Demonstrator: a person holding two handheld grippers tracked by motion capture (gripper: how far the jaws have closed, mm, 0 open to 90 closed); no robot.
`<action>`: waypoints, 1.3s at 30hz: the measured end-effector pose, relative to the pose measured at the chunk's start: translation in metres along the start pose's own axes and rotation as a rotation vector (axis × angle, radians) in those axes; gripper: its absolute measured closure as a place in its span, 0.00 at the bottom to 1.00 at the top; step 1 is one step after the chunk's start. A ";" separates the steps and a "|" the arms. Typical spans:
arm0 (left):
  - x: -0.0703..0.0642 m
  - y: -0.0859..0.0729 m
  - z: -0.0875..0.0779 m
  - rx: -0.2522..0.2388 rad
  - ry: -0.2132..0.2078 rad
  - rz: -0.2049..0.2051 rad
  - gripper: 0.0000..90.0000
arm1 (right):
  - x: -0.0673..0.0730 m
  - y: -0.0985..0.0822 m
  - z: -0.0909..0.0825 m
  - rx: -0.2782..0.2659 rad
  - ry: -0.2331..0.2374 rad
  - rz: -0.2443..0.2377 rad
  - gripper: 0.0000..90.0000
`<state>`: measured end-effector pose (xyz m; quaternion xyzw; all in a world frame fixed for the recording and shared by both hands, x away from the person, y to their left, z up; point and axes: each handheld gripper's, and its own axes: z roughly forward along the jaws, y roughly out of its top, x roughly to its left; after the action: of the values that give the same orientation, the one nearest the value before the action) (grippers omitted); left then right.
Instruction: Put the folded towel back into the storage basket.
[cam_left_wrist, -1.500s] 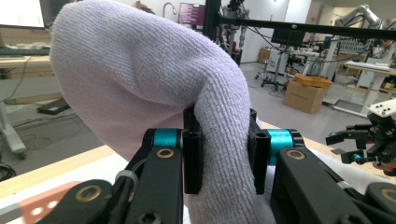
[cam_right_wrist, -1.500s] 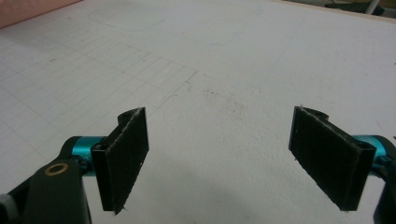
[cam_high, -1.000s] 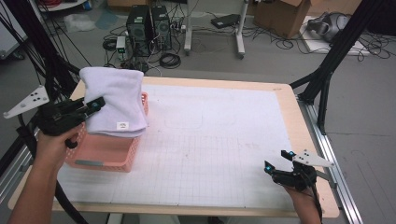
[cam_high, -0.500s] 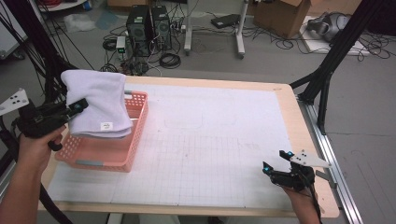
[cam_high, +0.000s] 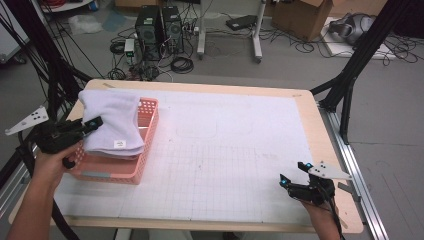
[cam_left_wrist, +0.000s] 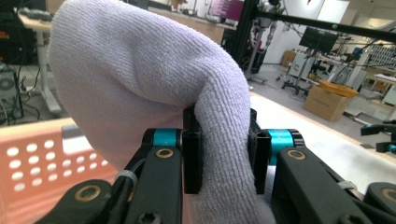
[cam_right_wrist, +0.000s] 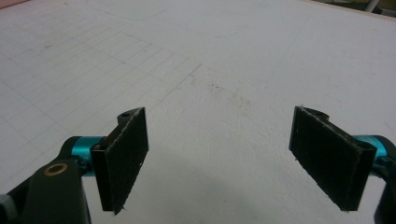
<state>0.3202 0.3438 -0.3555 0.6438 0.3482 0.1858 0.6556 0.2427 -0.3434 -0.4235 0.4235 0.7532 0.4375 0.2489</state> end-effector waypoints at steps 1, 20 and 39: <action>0.003 -0.005 0.002 0.005 0.001 -0.012 0.82 | 0.000 0.000 0.000 0.002 -0.001 0.003 0.21; 0.017 -0.014 -0.003 0.040 0.008 -0.037 0.82 | 0.001 -0.001 0.002 0.016 -0.008 -0.008 0.21; 0.015 -0.014 0.013 0.146 0.033 -0.071 0.80 | -0.001 -0.002 -0.002 0.013 -0.014 -0.002 0.21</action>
<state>0.3370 0.3432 -0.3737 0.6741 0.3942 0.1473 0.6070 0.2408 -0.3457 -0.4244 0.4273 0.7547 0.4294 0.2520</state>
